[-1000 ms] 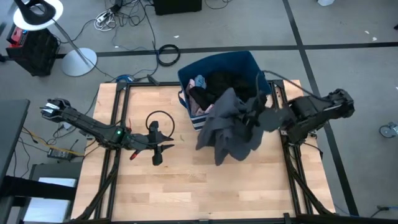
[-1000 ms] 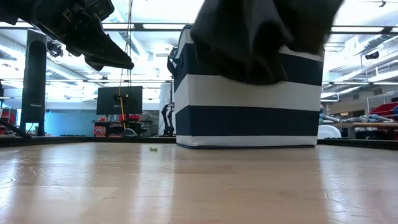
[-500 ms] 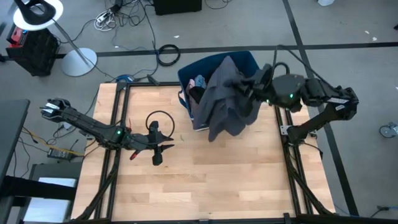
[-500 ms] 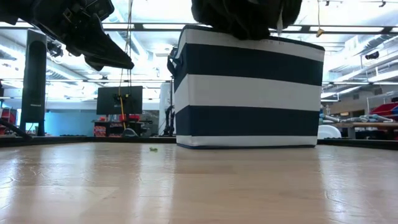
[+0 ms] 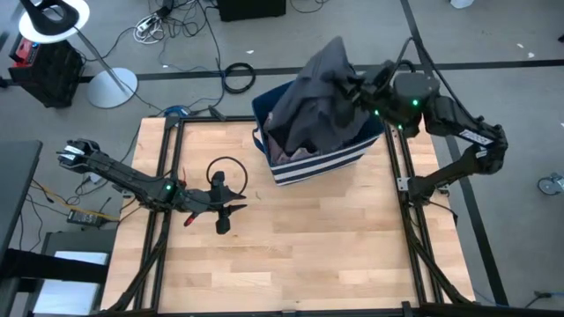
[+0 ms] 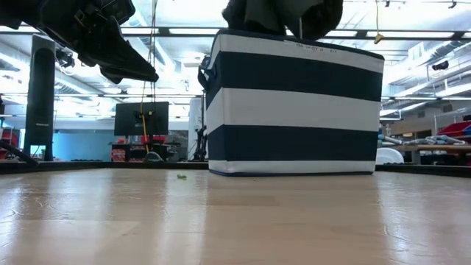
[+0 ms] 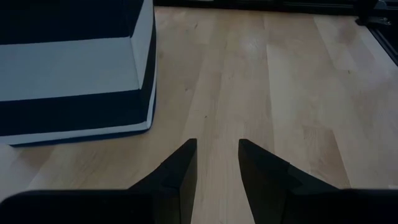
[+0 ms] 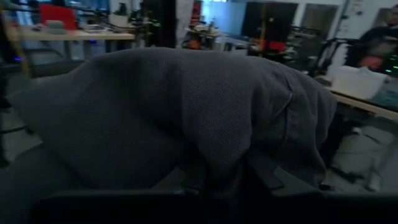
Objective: Sort clothes
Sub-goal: Put the gray shorts in the blue laundry bin organizer, then return to Home Position
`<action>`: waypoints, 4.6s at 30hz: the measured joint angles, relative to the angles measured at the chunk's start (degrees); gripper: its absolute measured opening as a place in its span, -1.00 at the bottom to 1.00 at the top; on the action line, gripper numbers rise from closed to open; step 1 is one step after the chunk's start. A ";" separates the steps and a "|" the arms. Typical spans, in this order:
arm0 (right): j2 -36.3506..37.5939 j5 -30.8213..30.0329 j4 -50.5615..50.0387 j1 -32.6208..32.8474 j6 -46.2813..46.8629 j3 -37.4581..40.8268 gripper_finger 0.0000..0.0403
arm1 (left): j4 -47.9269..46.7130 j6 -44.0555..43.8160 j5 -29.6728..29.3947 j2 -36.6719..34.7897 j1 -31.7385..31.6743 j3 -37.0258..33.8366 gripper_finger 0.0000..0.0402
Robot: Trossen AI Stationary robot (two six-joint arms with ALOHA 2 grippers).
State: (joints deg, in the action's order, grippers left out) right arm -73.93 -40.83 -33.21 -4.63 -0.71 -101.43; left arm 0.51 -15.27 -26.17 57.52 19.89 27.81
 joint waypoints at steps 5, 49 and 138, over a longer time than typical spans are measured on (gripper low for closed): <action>-1.21 1.48 -0.95 -5.04 0.02 0.00 -0.74 | 0.00 0.02 0.00 0.00 -0.01 0.02 -0.39; -27.63 28.55 -29.42 -23.78 17.09 0.00 -0.74 | -0.49 0.04 -0.17 0.00 -0.01 0.00 -0.39; -2.19 29.53 -44.91 3.77 21.79 1.10 -0.98 | -0.44 -0.17 -0.17 0.00 -0.01 0.00 -0.39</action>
State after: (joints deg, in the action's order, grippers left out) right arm -76.12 -11.30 -78.12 -0.86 21.08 -100.33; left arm 0.08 -15.44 -26.35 57.52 19.88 27.81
